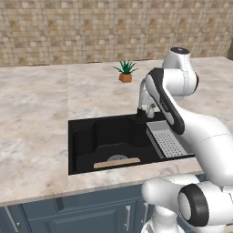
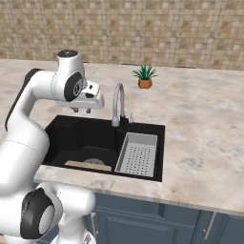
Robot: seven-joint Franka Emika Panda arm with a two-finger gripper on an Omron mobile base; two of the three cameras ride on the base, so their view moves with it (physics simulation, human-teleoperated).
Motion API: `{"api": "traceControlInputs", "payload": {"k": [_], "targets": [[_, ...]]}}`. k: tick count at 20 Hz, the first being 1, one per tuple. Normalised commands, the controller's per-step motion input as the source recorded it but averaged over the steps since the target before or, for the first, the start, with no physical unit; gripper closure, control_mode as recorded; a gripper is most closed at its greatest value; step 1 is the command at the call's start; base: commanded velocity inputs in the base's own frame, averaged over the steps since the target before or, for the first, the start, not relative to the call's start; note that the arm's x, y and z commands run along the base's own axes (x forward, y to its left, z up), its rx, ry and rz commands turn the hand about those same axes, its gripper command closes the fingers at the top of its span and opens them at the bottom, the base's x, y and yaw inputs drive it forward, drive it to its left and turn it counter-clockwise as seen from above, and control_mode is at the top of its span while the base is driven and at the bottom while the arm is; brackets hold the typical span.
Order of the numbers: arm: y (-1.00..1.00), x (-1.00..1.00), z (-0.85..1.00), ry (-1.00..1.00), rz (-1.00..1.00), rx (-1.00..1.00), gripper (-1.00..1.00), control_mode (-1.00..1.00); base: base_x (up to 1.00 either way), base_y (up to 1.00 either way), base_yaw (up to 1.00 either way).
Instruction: Turn on the sink faucet with hot water and rinse the cutting board for ten seconds, then turn off the faucet. Push the cutting board to reach the water if necessary.
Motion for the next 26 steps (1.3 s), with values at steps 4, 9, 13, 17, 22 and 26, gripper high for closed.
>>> {"api": "traceControlInputs", "payload": {"k": [4, 9, 13, 17, 22, 26], "targets": [[-0.11, 0.02, 0.00, 0.02, 0.00, 0.00, -1.00, -1.00, 0.00, 0.00, 0.00], [-0.15, 0.07, 0.00, 0.06, -0.03, -0.03, -1.00, -1.00, 0.00, 0.00, 0.00], [-0.31, 0.02, 0.03, 0.05, -0.05, 0.00, -1.00, -1.00, 0.00, 0.00, 0.00], [-0.50, 0.20, 0.01, 0.01, 0.00, 0.00, -1.00, -1.00, 0.00, 0.00, 0.00], [-0.36, 0.32, 0.00, 0.00, 0.00, 0.02, -1.00, -1.00, 0.00, 0.00, 0.00], [-0.07, 0.65, -0.21, 0.00, 0.00, 0.02, -1.00, -1.00, 0.00, 0.00, 0.00]]}}
